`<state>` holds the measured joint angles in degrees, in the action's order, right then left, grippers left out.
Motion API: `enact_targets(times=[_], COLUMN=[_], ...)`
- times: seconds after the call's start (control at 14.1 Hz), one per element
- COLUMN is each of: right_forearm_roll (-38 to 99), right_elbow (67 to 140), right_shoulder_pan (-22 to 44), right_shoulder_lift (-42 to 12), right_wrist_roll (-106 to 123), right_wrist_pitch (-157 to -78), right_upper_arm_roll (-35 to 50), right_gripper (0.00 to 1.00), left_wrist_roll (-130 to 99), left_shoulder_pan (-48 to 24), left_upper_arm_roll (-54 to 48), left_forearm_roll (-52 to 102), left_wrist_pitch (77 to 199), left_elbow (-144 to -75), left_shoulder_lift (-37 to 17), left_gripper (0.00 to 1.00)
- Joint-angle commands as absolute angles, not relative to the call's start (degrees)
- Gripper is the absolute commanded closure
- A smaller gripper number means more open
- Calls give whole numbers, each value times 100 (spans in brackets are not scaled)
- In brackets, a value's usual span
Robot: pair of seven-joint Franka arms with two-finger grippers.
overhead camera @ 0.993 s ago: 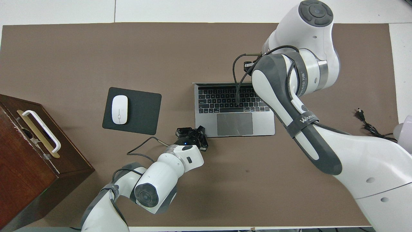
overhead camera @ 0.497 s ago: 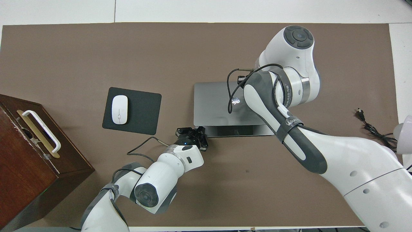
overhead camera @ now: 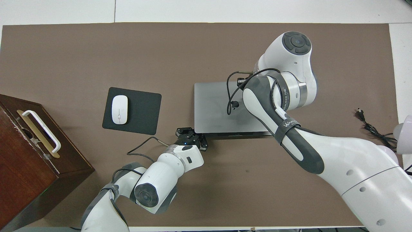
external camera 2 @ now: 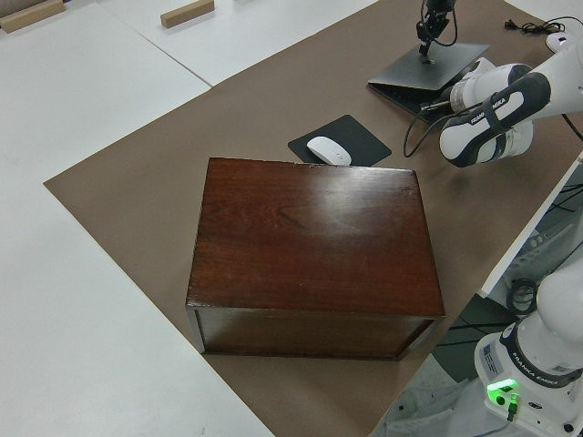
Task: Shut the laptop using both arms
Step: 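Push the laptop screen down toward the keyboard with the right gripper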
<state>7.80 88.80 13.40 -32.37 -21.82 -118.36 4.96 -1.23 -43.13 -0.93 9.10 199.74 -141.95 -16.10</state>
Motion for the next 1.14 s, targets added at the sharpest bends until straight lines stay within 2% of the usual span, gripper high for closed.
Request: enact_targets(times=[0.0,0.64,0.85,1.06], right_forearm_roll=[888,870,756,344], right_elbow=[9158,9027,8414,8271], right_shoulder_pan=[1327,1301,1169,941], right_shoulder_lift=[-3094,-3059,-2945,-2533], right_wrist_roll=[-2285,-2285,-2207,-1856], right_wrist_pitch=[-12006,-11945,-11271,-10908], right_upper_arm_roll=[527,519,484,475], right_gripper=[100,100,100,100], left_wrist_roll=[-114,-114,-132,-193], left_shoulder_pan=[-4184,-4175,-4175,-4175], left_upper_arm_roll=[-97,-97,-97,-97], left_forearm_roll=[756,756,756,765], left_wrist_pitch=[20048,20048,20048,20048], left_elbow=[-14106,-14106,-14106,-14106], left_shoulder_lift=[-2039,-2048,-2048,-2048], left_gripper=[100,100,100,100])
